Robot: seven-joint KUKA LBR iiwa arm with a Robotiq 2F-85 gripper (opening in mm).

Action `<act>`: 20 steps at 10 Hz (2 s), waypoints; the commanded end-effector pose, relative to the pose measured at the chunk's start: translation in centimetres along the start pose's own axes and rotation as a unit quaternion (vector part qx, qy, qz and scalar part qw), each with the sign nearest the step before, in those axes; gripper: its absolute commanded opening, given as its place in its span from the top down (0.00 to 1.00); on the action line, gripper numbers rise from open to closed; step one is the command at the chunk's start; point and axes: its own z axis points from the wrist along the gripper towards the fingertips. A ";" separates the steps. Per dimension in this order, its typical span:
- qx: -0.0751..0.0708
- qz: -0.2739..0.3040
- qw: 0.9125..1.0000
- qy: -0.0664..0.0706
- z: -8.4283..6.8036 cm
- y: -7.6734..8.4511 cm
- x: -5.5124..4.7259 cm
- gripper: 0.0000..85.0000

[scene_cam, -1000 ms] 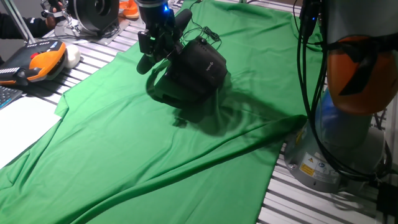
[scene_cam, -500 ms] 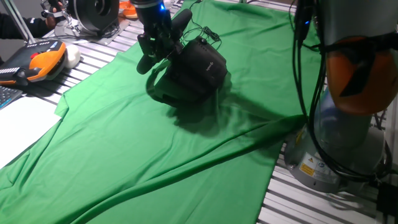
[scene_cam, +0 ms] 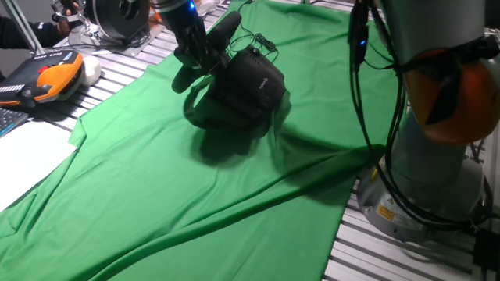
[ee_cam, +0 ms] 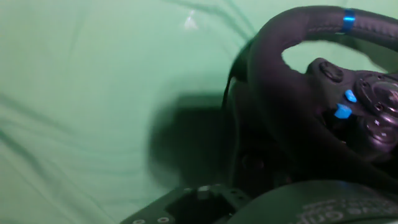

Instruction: Rotate the steering wheel 90 degrees clockwise

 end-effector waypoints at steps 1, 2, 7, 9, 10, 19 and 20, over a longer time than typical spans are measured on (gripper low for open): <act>0.003 -0.009 1.000 0.000 0.0 0.0 0.0 1.00; 0.002 -0.008 1.000 -0.002 0.0 0.0 0.0 1.00; 0.000 0.010 1.000 -0.008 0.0 -0.1 0.0 1.00; 0.000 0.026 1.000 -0.010 0.0 -0.1 0.0 1.00; 0.000 0.035 0.999 -0.013 0.0 -0.1 0.1 1.00; 0.002 0.025 0.999 -0.020 0.0 -0.1 0.1 1.00; 0.004 0.035 0.999 -0.032 0.0 -0.1 0.1 1.00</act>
